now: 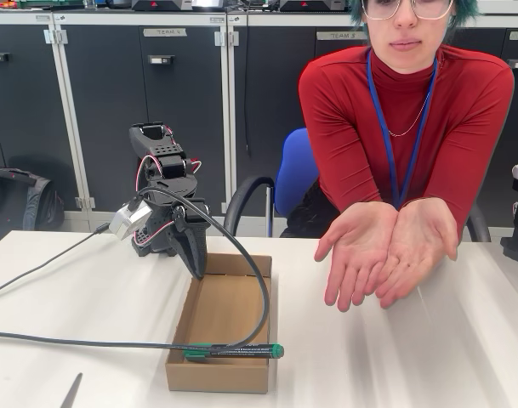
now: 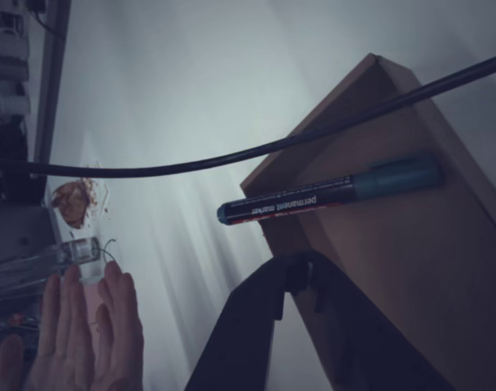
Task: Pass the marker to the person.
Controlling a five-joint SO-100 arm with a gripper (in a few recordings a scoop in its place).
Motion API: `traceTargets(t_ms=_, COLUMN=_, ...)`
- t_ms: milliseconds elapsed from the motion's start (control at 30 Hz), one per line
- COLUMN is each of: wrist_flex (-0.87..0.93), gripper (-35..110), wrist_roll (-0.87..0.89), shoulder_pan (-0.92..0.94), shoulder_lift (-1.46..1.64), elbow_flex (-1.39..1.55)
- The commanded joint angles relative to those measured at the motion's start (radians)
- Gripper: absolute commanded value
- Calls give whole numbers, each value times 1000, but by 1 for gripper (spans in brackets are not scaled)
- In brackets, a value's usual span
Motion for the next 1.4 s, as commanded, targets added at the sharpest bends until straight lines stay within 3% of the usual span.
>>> traceTargets(t_ms=0, wrist_flex=31, gripper=-5, wrist_roll=-11, shoulder_pan=-14, shoulder_lift=-14, elbow_flex=-15)
traceTargets(t_ms=767, wrist_flex=6, gripper=-5, wrist_roll=-52, shoulder_pan=-34, shoulder_lift=-383, elbow_flex=-218)
traceTargets(t_ms=1067, wrist_flex=-110, gripper=-5, wrist_roll=112, shoulder_pan=-28, shoulder_lift=-463, elbow_flex=-287)
traceTargets(t_ms=1167, wrist_flex=-132, gripper=5, wrist_roll=166, shoulder_pan=-38, shoulder_lift=-463, elbow_flex=-290)
traceTargets(t_ms=1367, wrist_flex=-176, gripper=10, wrist_roll=279, shoulder_pan=-52, shoulder_lift=-465, elbow_flex=-290)
